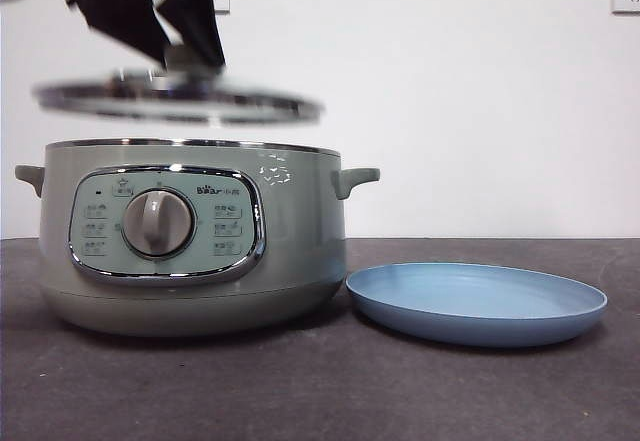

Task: Take the pumpkin out from the steamer,put the pumpkin in the blue plate,close the lid

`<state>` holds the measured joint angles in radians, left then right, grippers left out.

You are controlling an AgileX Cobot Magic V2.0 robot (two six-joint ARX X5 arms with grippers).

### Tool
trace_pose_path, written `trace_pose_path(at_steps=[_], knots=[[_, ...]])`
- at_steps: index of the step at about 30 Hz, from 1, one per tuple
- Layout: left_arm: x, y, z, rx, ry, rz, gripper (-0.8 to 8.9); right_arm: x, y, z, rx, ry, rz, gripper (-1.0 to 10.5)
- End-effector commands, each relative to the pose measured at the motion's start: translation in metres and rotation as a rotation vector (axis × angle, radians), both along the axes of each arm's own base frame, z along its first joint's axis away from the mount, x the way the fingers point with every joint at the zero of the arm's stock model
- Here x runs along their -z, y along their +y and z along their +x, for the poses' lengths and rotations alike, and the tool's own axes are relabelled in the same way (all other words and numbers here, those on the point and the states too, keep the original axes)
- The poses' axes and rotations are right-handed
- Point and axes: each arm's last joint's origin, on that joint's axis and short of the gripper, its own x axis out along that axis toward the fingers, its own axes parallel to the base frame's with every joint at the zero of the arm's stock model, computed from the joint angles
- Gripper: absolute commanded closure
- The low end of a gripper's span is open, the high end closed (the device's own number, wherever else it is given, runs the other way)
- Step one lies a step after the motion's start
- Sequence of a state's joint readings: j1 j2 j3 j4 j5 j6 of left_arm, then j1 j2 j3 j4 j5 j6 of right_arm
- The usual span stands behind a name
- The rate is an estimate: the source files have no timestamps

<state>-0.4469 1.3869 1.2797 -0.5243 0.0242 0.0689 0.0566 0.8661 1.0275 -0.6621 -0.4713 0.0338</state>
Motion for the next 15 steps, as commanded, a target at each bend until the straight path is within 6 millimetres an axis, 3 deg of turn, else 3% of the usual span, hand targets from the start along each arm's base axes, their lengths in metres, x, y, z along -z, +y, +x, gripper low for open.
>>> trace_pose_path(at_steps=[1,7,15], knots=[[-0.033,0.007,-0.013,0.005,-0.127,-0.052,8.20,0.001,0.003,0.003,-0.018,0.004,0.002,4.7],[-0.062,0.025,-0.046,-0.069,-0.234,-0.055,8.19,0.008,0.018,0.019,-0.094,0.041,-0.001,4.7],[-0.085,0.054,-0.094,-0.228,-0.310,0.004,8.19,0.020,0.067,0.056,-0.252,0.107,-0.011,4.6]])
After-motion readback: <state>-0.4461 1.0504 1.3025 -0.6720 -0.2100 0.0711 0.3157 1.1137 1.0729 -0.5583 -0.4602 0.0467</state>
